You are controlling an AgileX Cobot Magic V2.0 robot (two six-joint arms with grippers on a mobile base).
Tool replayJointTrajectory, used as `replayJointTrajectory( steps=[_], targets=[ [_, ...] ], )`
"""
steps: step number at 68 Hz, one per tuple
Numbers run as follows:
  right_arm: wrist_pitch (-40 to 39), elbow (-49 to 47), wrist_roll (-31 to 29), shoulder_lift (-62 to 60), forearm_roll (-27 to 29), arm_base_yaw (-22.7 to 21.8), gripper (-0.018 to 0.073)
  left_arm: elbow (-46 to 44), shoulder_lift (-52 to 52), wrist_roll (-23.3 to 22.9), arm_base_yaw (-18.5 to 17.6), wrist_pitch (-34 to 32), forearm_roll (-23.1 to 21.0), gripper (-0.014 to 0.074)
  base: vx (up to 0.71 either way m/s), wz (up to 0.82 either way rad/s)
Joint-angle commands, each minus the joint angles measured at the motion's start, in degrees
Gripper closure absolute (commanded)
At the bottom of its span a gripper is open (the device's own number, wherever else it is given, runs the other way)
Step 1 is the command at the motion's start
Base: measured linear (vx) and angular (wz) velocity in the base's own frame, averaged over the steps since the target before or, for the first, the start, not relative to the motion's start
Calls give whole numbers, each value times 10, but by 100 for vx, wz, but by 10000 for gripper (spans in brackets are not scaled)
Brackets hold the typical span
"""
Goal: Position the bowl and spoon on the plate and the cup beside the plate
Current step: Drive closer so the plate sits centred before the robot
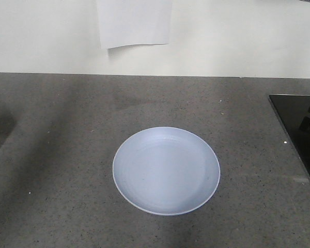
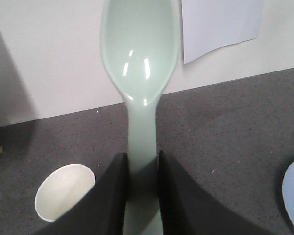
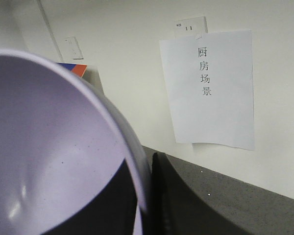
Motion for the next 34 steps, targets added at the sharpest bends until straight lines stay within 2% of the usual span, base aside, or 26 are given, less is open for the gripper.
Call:
replayJointTrajectory(
  steps=[1, 34],
  targets=[
    [-22, -14, -6, -13, 37, -1, 564, -13, -4, -4, 0, -33, 19, 602, 3, 0],
    [-22, -14, -6, -13, 37, -1, 564, -13, -4, -4, 0, -33, 19, 602, 3, -1]
  ],
)
